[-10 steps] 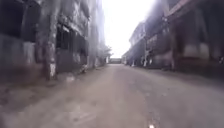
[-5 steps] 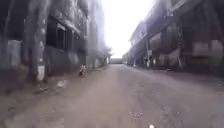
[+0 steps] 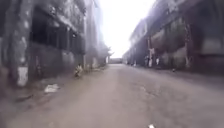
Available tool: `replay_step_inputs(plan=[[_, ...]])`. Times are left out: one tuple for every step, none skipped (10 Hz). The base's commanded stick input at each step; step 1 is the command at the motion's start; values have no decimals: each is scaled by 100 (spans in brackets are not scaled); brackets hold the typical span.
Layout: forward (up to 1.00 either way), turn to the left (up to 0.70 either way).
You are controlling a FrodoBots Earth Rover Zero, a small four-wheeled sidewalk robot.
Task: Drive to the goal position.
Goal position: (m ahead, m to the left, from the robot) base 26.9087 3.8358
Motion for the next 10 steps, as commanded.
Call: replay_step_inputs(plan=[[100, 0], [100, 0], [100, 0], [100, 0], [100, 0], [100, 0], [100, 0], [100, 0], [100, 0], [100, 0]])
